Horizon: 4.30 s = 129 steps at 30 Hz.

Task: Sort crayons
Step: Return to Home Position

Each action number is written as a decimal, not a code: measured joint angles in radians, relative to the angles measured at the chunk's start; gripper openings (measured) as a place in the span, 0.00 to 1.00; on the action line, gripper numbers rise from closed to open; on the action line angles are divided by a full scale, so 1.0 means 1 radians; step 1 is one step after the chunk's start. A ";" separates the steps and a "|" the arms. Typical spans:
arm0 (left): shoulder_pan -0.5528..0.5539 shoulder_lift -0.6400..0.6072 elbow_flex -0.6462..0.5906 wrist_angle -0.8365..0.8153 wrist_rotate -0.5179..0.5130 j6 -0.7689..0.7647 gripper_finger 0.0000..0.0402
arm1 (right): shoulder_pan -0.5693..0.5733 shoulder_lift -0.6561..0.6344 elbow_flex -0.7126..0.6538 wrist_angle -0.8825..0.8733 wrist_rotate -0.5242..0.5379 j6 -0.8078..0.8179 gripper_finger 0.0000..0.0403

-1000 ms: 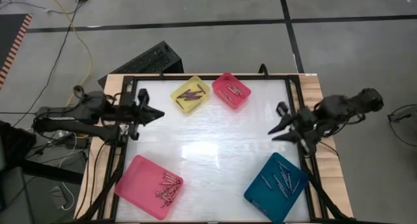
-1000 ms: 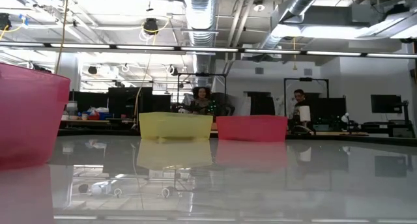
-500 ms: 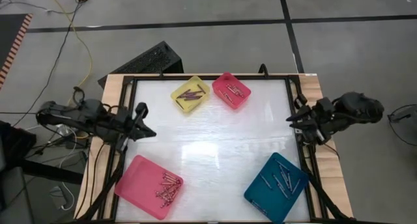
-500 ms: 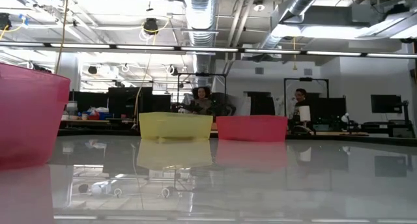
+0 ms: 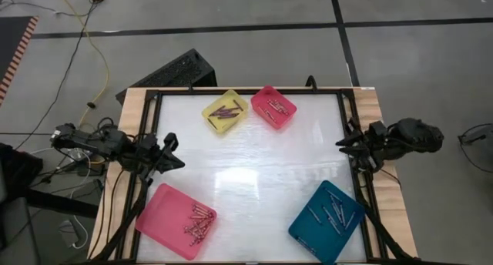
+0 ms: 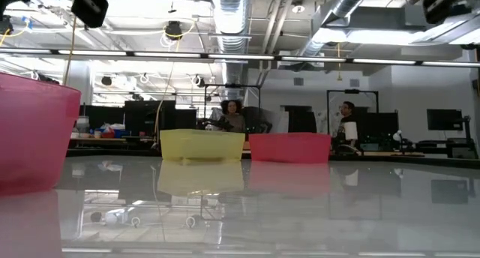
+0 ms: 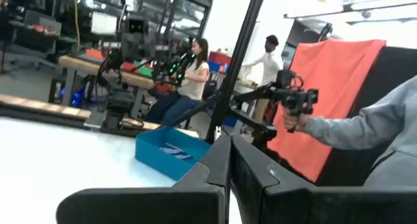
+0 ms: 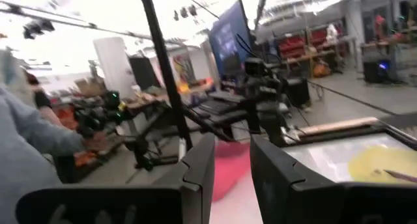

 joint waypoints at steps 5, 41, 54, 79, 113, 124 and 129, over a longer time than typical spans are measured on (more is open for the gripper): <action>0.000 -0.157 -0.073 0.025 0.006 0.006 0.00 | -0.008 0.000 -0.005 -0.074 0.022 0.013 0.27; -0.001 -0.258 -0.262 -0.016 -0.115 0.016 0.00 | -0.008 0.000 -0.452 0.456 -0.065 -0.015 0.27; -0.001 -0.258 -0.263 -0.045 -0.130 0.010 0.00 | -0.008 0.000 -0.453 0.410 -0.062 -0.042 0.27; 0.000 -0.248 -0.253 -0.269 -0.116 0.009 0.00 | -0.008 0.003 -0.454 0.294 -0.071 -0.041 0.27; 0.000 -0.248 -0.251 -0.273 -0.118 0.010 0.00 | -0.008 0.003 -0.455 0.290 -0.072 -0.041 0.27; 0.000 -0.248 -0.251 -0.273 -0.119 0.010 0.00 | -0.008 0.003 -0.455 0.290 -0.072 -0.041 0.27; 0.000 -0.248 -0.250 -0.273 -0.119 0.010 0.00 | -0.008 0.003 -0.455 0.290 -0.072 -0.041 0.27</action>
